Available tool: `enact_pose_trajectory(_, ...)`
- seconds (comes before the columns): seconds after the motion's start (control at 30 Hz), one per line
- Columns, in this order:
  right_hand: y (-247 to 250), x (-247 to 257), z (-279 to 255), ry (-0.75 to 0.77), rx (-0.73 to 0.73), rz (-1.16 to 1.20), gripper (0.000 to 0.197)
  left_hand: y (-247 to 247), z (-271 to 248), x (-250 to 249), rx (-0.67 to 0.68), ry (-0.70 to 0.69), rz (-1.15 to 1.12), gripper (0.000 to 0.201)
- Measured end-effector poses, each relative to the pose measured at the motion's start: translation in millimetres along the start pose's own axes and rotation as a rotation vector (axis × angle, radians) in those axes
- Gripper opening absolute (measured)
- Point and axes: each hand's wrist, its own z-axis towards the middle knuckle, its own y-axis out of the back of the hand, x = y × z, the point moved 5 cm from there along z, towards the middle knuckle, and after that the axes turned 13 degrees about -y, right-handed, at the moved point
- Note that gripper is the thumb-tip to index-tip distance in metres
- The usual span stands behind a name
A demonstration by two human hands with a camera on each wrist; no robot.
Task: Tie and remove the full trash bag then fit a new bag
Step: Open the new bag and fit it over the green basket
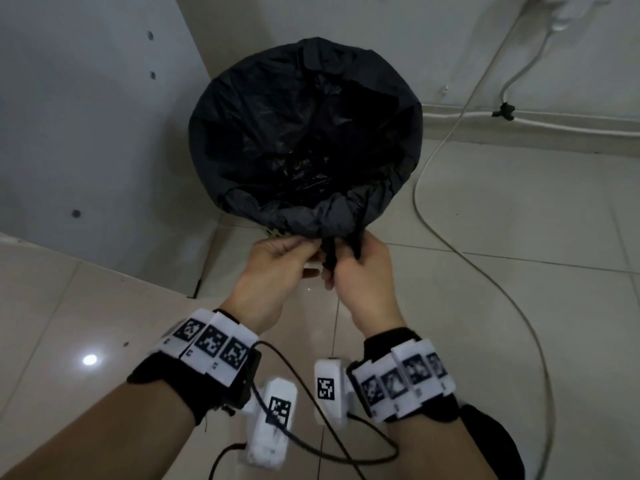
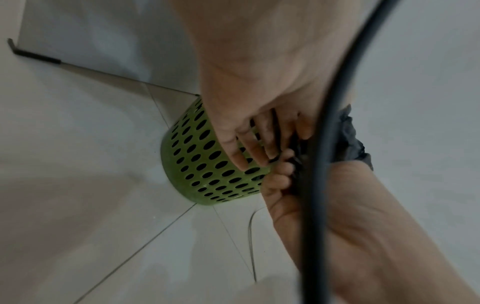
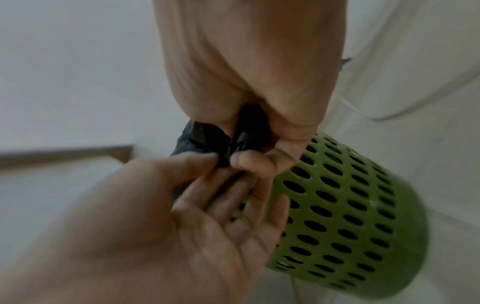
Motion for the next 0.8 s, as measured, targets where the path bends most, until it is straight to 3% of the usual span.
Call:
enact_pose_trajectory(0.13, -7.7, -7.8, 7.9, -0.498, 0.406, 0.669, 0.016, -2.9, -2.4, 7.9, 0.052, 0.038, -0.128, 0.033)
enact_pose_trajectory(0.27, -12.8, -7.5, 3.9, -0.745, 0.704, 0.84, 0.011, -5.4, 4.2, 15.5, 0.029, 0.085, -0.249, 0.023)
enact_pose_trajectory(0.37, -12.1, -12.6, 1.4, -0.84, 0.733, 0.744, 0.017, -10.5, 6.4, 18.6, 0.099, 0.113, -0.267, 0.023)
enact_pose_trajectory(0.53, -9.2, -18.4, 4.0, -0.861, 0.636, 0.528, 0.011, -17.8, 4.1, 14.8, 0.194, 0.101, -0.112, 0.03)
enact_pose_trajectory(0.63, 9.5, -16.9, 0.2, -0.706, 0.427, 0.306, 0.015, -20.1, 7.4, 10.8, 0.133, 0.034, -0.023, 0.021)
enact_pose_trajectory(0.7, 27.3, -10.3, -6.5, -0.44, 0.227, 0.207, 0.01, -20.1, 9.5, 9.1, 0.035, 0.013, -0.009, 0.016)
enact_pose_trajectory(0.8, 37.2, 7.4, -22.0, 0.117, -0.045, -0.118, 0.032, -20.4, 11.0, 5.4, -0.061, 0.032, -0.048, 0.01)
